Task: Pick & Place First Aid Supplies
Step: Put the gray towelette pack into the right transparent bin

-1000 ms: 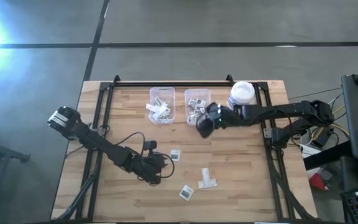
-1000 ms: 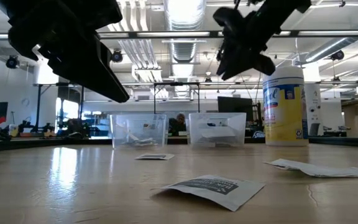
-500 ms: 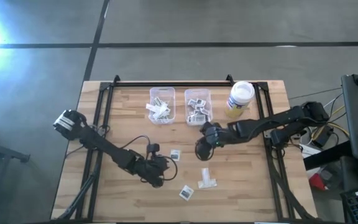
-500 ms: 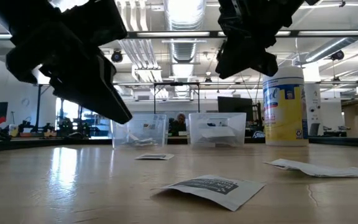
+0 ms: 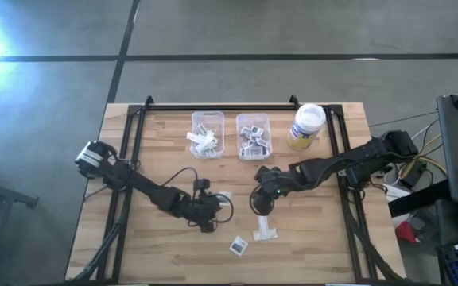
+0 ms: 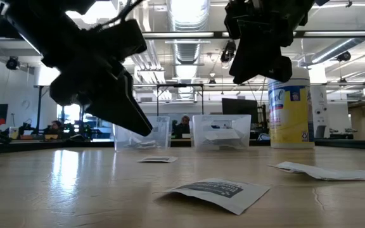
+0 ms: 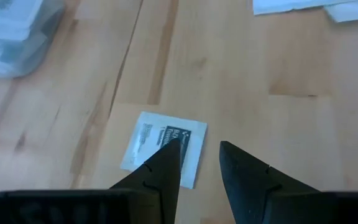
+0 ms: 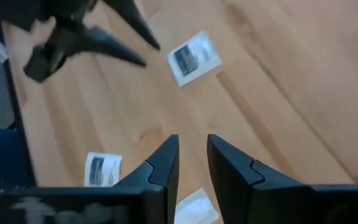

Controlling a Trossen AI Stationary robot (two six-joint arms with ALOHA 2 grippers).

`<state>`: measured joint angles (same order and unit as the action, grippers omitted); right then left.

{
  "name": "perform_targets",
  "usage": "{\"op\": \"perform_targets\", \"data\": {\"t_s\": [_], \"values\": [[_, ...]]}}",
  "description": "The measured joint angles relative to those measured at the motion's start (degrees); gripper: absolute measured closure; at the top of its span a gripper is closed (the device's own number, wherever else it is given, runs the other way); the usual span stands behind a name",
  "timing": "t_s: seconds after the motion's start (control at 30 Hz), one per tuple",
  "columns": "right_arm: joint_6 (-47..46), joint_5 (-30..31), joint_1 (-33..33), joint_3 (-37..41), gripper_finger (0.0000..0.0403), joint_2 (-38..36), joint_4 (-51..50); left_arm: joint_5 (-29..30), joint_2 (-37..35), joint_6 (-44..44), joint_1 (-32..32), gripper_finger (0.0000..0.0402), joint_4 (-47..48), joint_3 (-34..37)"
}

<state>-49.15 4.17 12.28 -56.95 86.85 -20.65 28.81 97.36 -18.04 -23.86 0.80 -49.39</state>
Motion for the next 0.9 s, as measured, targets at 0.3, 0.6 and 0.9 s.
{"op": "perform_targets", "data": {"t_s": [0.3, 0.6, 0.9], "values": [[0.9, 3.7, -0.1, 0.1, 0.0334, 3.5, 7.8, -1.1, 3.1, -0.1, 2.6, 0.0280, -0.2, 0.0], [3.0, 3.5, -0.4, -0.2, 0.0328, 11.2, 18.5, 0.3, 5.6, -0.2, 3.6, 0.0280, 0.2, 0.0], [3.2, 6.2, -2.1, -1.8, 0.0339, 17.6, 20.2, 0.3, 6.0, -0.7, 3.2, 0.0280, 0.1, -0.1]]}}
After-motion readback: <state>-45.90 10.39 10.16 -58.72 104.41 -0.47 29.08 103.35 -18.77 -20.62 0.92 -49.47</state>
